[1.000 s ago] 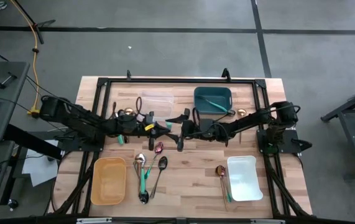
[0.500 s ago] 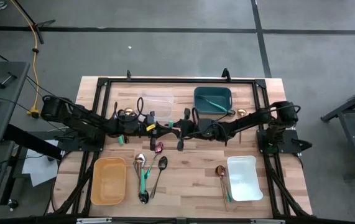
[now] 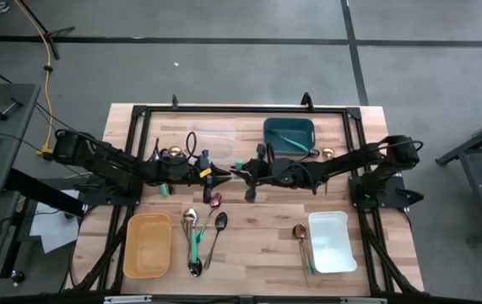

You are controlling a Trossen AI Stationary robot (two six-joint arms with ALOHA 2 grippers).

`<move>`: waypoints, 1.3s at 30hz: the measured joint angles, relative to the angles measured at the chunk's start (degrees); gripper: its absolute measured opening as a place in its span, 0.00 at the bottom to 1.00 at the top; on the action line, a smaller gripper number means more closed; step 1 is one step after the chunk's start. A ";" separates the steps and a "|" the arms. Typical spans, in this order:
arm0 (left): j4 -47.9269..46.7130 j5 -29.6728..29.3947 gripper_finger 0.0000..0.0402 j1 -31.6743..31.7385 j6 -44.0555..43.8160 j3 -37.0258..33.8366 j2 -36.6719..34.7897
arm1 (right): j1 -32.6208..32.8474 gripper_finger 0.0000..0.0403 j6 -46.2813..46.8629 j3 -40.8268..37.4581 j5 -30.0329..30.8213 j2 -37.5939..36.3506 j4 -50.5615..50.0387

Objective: Sort silverware by color (type)
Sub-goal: Put the green spoon into the blue bin

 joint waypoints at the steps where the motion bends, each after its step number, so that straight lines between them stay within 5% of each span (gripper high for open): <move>1: -1.38 -0.36 0.22 0.00 0.22 0.00 -1.11 | 0.23 0.07 -0.04 -0.02 1.19 -0.51 -1.93; 9: -16.92 -0.42 0.29 0.00 4.68 0.00 -18.60 | 1.30 0.07 2.94 -0.05 25.14 -8.06 -23.75; 11: -20.00 -0.42 0.29 0.00 6.04 0.00 -23.87 | -0.90 0.07 4.99 1.15 26.94 -10.66 -29.47; 16: -23.86 -0.39 0.29 0.00 8.48 0.02 -34.71 | -11.01 0.07 9.50 7.44 20.70 -12.00 -46.33; 25: -32.91 -0.30 0.29 -0.09 10.35 0.02 -46.57 | -27.35 0.07 10.26 15.47 6.85 -0.99 -65.32; 39: -35.52 -0.24 0.29 -0.09 9.81 0.02 -49.98 | -30.94 0.07 8.73 15.91 1.88 7.04 -69.84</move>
